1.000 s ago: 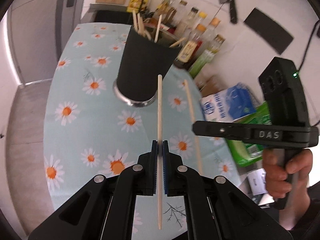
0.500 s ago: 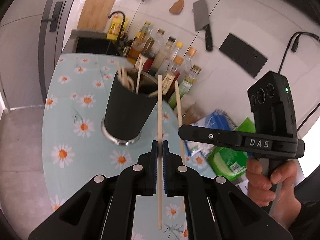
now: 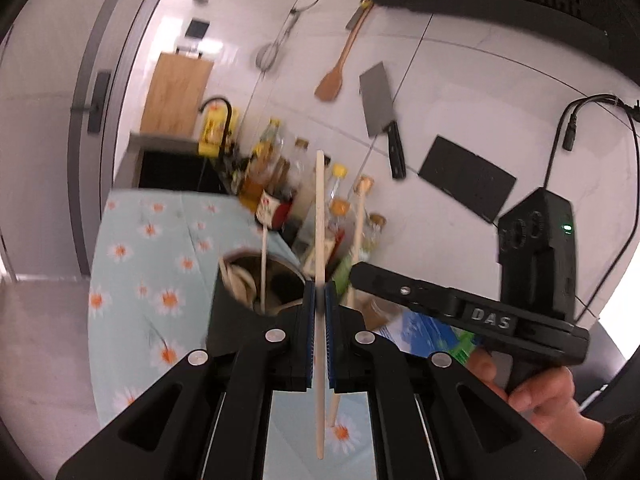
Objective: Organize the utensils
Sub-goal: 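Lift both chopsticks over the black holder and lower them inside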
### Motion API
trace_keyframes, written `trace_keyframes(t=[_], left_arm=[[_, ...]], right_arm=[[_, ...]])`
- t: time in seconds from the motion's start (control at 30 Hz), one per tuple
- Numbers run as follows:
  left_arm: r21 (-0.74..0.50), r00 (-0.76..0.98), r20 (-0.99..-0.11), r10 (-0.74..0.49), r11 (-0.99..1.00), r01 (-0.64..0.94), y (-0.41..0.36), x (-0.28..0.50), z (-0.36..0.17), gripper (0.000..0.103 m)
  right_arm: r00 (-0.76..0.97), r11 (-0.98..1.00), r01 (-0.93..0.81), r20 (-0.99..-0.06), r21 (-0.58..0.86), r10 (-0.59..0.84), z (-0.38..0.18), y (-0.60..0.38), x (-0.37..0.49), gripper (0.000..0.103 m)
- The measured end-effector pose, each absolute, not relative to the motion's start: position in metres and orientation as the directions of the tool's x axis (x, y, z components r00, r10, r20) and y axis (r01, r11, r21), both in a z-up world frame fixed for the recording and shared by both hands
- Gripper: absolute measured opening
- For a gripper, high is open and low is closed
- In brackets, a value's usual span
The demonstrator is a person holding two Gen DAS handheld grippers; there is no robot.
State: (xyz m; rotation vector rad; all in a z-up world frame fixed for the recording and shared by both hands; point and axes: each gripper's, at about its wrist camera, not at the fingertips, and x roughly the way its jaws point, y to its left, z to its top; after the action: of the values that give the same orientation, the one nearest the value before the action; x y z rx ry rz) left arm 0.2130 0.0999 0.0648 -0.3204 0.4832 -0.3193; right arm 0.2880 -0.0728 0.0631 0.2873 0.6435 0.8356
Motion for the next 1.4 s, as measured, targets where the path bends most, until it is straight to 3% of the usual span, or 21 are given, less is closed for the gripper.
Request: trace_keyframes(t=[0.27,0.47,0.67,0.87,1.2,1.27,1.3,1.4], left_arm=[[-0.376,0.893,-0.263,-0.365,0.891,0.253,0.112,0.246,0.075,0.004],[-0.398,0.916,-0.175,-0.361,0.877,0.27,0.125,0.278,0.078,0.004],[-0.415,0.922,-0.115,-0.369,0.861,0.293,0.132,0.302,0.076,0.004],[-0.397,0.937,-0.085,-0.34,0.874,0.281,0.131,0.313,0.066,0.004],[-0.383,0.929,-0.15,-0.338,0.886,0.261,0.118,0.323,0.042,0.004],[-0.392,0.922,-0.16,-0.351,0.88,0.267,0.117,0.323,0.039,0.004],[-0.392,0.92,-0.162,-0.356,0.879,0.271,0.116,0.322,0.039,0.004],[-0.394,0.917,-0.167,-0.362,0.877,0.275,0.117,0.32,0.039,0.005]], right_arm=[[0.626,0.69,-0.645,-0.29,0.328,0.724,0.09,-0.066,0.302,0.006],[0.658,0.681,-0.639,-0.206,0.358,0.725,0.094,-0.07,0.334,0.006],[0.666,0.673,-0.608,-0.192,0.421,0.721,0.084,-0.077,0.367,0.006],[0.699,0.703,-0.579,-0.192,0.413,0.689,0.075,-0.078,0.382,0.006],[0.673,0.702,-0.577,-0.244,0.416,0.698,0.049,-0.071,0.384,0.006],[0.676,0.711,-0.574,-0.254,0.406,0.691,0.048,-0.069,0.381,0.011],[0.676,0.714,-0.574,-0.259,0.402,0.689,0.048,-0.069,0.38,0.019],[0.671,0.707,-0.577,-0.256,0.409,0.696,0.05,-0.07,0.377,0.021]])
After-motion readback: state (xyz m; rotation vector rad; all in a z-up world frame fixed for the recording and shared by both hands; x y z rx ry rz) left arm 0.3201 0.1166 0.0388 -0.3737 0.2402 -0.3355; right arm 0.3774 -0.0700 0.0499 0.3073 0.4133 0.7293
